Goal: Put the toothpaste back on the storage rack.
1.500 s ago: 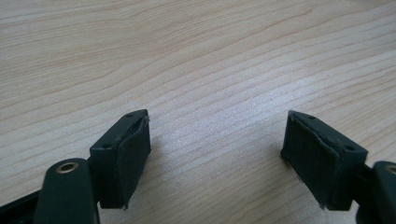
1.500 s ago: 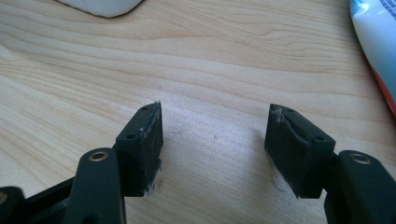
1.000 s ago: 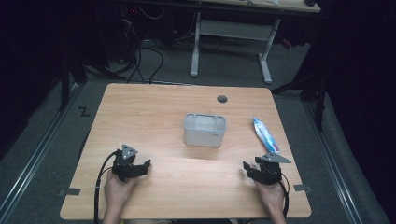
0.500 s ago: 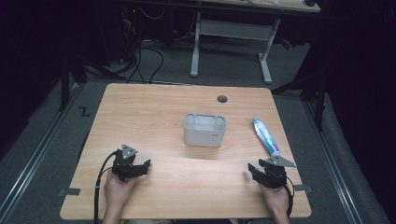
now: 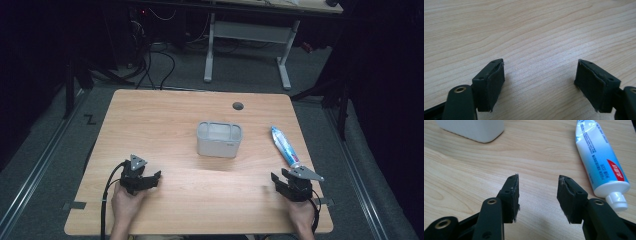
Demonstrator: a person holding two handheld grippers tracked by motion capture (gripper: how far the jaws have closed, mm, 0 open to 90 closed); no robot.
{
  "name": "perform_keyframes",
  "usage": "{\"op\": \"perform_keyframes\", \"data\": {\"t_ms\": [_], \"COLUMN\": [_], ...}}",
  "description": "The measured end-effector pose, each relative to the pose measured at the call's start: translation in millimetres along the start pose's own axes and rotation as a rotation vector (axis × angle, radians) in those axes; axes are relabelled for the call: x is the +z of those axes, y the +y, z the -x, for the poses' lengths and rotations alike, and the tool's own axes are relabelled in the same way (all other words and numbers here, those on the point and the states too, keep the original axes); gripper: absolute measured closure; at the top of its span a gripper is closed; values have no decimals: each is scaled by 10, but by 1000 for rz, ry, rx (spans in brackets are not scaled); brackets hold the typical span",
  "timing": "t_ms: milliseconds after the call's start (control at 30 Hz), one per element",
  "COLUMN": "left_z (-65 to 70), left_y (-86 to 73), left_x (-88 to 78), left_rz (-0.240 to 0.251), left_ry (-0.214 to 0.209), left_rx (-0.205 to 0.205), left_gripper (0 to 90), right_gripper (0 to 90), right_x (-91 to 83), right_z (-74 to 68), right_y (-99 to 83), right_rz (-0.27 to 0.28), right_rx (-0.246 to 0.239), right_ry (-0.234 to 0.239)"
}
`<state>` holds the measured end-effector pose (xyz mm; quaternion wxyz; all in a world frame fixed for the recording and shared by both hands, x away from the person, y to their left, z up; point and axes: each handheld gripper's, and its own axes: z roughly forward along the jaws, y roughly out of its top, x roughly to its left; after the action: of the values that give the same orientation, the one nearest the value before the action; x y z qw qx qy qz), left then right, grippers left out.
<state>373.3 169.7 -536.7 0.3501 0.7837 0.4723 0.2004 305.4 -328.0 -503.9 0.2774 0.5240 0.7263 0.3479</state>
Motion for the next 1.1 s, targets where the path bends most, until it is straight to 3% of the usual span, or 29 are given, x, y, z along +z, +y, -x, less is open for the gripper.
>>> {"op": "perform_keyframes", "data": {"t_ms": [133, 333, 700, 933, 1100], "left_z": [0, 0, -5, -6, -5], "left_y": [0, 0, 0, 0, 0], "left_x": [0, 0, -1, -1, -1], "left_rz": [0, 0, 0, 2, 0], "left_ry": [0, 1, -1, -2, 0], "left_rx": [0, -1, -3, -5, -3], "left_gripper": [238, 238, 238, 238, 238], "right_gripper": [521, 514, 491, 464, 467], "right_x": [-23, -54, -37, 6, 7], "right_z": [49, 93, 204, 374, 428], "right_y": [20, 97, 236, 387, 477], "right_rz": [12, 32, 36, 13, 13], "right_rx": [19, -16, 0, 38, 79], "right_ry": [2, -30, -42, -76, -33]}}
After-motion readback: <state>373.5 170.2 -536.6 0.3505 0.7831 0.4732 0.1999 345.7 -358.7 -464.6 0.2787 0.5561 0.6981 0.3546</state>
